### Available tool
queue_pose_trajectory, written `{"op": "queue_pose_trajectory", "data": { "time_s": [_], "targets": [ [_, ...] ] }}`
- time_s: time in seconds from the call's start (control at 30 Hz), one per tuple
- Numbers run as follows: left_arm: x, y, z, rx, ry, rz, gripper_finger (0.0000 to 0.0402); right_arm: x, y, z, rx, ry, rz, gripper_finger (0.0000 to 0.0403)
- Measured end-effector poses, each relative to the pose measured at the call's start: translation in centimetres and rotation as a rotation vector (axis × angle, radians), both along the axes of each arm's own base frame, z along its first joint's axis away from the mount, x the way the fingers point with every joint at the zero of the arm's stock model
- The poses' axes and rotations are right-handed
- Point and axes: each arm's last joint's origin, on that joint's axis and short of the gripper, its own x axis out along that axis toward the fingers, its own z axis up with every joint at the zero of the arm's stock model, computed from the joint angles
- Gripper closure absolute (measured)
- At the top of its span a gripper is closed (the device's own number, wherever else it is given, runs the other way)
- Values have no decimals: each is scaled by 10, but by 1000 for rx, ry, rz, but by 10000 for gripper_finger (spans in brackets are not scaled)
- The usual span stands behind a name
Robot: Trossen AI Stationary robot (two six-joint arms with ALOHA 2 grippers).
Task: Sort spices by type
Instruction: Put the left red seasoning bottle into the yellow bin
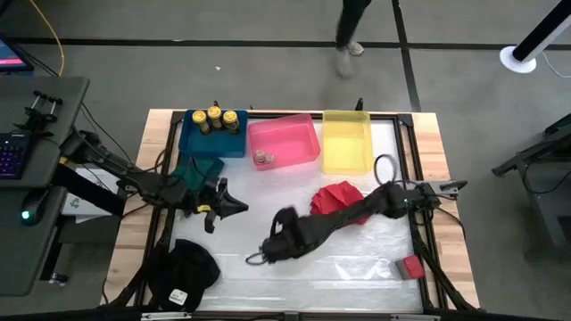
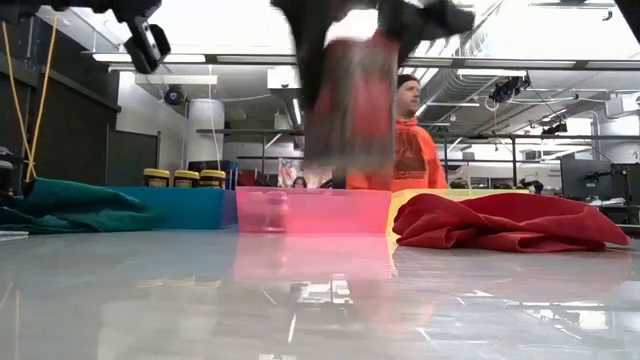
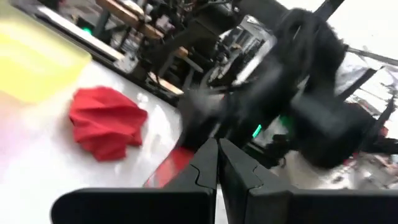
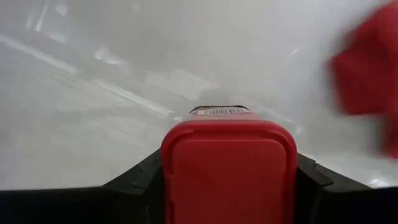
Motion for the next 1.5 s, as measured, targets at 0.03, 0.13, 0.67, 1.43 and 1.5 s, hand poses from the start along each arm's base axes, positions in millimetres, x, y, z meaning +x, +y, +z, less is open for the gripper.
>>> {"op": "queue_pose_trajectory", "data": {
  "time_s": [0.03, 0.13, 0.67, 1.43, 1.5],
  "targets": [
    [1, 2, 0, 17, -2, 11, 401, -4, -8, 13, -28, 13, 8, 203],
    [3, 10, 1, 53, -8, 50, 402, -18, -38, 52, -161, 7, -4, 203],
    [21, 83, -9, -14, 33, 496, 402, -179, -290, 64, -282, -31, -162, 203],
    [45, 130, -8, -28, -20, 721, 376, -226, -422, -39, -95, 28, -266, 203],
    [47, 130, -5, 14, -17, 714, 365, -225, -426, -46, -73, 47, -298, 203]
  ]
}}
